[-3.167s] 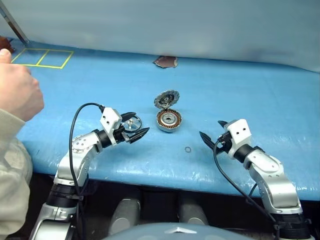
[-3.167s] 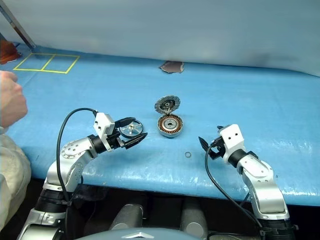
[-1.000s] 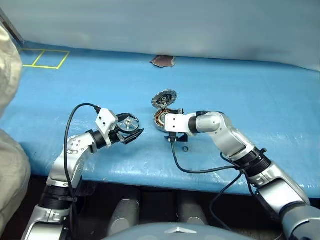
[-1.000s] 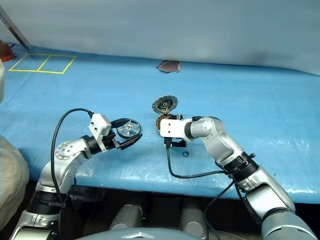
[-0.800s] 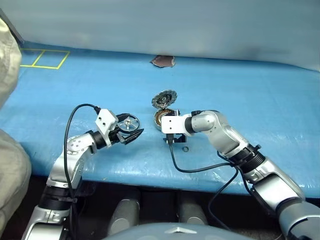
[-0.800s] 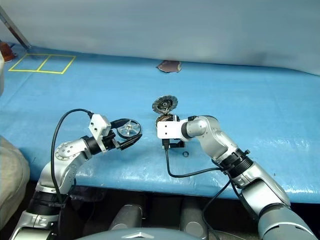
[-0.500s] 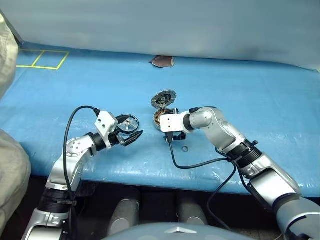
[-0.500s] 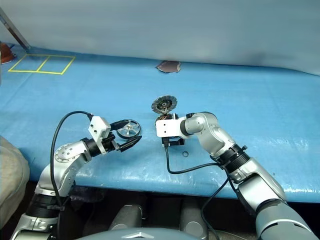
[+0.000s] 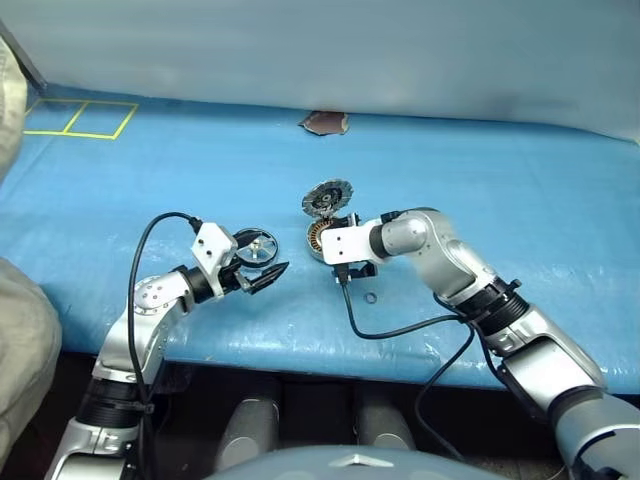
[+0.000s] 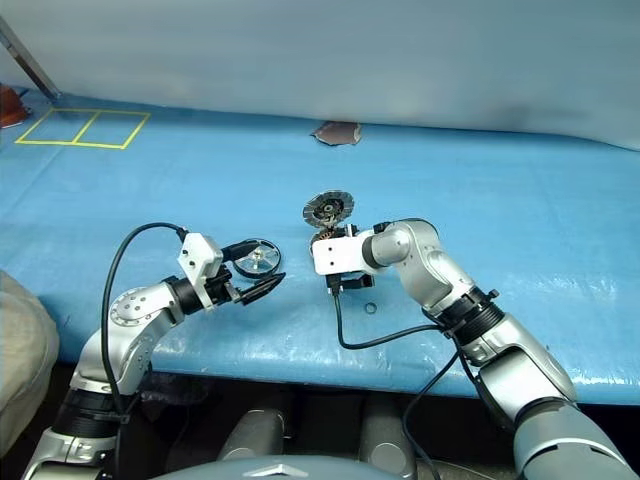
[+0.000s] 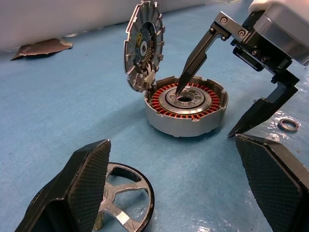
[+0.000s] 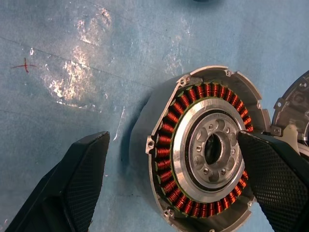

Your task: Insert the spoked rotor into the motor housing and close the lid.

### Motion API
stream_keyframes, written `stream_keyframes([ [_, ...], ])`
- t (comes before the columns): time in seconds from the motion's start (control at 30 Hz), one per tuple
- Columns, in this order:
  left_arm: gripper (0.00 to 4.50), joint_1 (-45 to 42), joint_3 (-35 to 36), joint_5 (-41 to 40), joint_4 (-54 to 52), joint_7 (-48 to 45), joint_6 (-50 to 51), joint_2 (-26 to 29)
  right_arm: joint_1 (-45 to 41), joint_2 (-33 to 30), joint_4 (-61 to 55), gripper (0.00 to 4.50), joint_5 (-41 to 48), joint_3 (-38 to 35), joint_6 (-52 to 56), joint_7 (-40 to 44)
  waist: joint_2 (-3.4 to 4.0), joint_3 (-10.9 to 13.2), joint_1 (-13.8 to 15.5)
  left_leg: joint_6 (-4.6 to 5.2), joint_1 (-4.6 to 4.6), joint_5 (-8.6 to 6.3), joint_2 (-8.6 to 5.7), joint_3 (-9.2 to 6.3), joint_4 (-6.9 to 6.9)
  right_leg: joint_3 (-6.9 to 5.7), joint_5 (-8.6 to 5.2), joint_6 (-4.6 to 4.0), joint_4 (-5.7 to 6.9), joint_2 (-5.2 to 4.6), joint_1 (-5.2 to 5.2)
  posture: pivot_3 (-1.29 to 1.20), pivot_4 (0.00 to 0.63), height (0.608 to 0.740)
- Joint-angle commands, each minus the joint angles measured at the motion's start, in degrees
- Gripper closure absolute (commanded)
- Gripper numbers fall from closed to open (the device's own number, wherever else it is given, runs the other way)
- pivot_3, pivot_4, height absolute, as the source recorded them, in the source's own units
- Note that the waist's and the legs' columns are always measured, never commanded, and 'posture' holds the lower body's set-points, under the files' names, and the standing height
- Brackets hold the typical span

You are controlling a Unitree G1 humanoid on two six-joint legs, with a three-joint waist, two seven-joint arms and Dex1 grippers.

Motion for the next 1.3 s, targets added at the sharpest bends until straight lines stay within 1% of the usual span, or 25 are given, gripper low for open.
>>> stream_keyframes([
  [0.03, 0.0, -0.4, 0.3, -0.5, -2.3, -0.1, 0.0, 0.0, -0.7, -0.8, -0.8, 0.06, -0.9, -1.4, 0.4, 0.3, 0.0, 0.0, 0.0, 0.0, 0.0, 0.0, 0.0, 0.0, 0.0, 0.0, 0.0, 0.0, 0.0, 0.0, 0.0, 0.0, 0.15, 0.74],
  [0.37, 0.0, -0.2, 0.4, -0.4, -2.4, 0.0, -0.1, 0.1, 0.5, -0.2, 0.6, 0.06, -1.6, -0.1, 0.3, 0.8, 0.0, 0.0, 0.0, 0.02, 0.0, 0.01, 0.0, 0.0, 0.0, 0.0, 0.0, 0.0, 0.0, 0.0, 0.02, 0.0, 0.15, 0.74],
  [0.7, 0.0, 0.2, 0.9, -0.7, -1.2, -1.0, 0.1, 0.8, 1.9, 1.7, -1.5, 0.06, -2.5, -0.2, 1.3, -0.1, 0.0, 0.0, -0.2, -0.02, 0.11, -0.01, 0.04, 0.01, 0.0, 0.0, 0.0, -0.02, 0.02, 0.02, 0.03, 0.0, 0.15, 0.74],
  [0.83, 0.0, -1.6, 0.8, -0.4, 0.2, -1.6, 0.3, 1.2, 2.6, 2.5, -2.6, 0.06, -2.6, -0.5, 2.3, -0.6, 0.0, 0.0, -0.1, -0.06, 0.12, -0.04, 0.04, 0.01, 0.0, 0.0, 0.0, -0.02, 0.02, 0.02, 0.02, 0.0, 0.15, 0.74],
  [1.3, 0.0, -2.8, 0.7, -0.2, 1.6, -2.8, 0.4, 1.2, 3.5, 2.4, -5.2, 0.06, -3.2, -0.6, 3.7, -0.1, 0.0, 0.0, -0.1, -0.07, 0.16, -0.04, 0.04, 0.01, 0.0, 0.0, 0.01, -0.02, 0.02, 0.02, 0.02, 0.0, 0.15, 0.74],
])
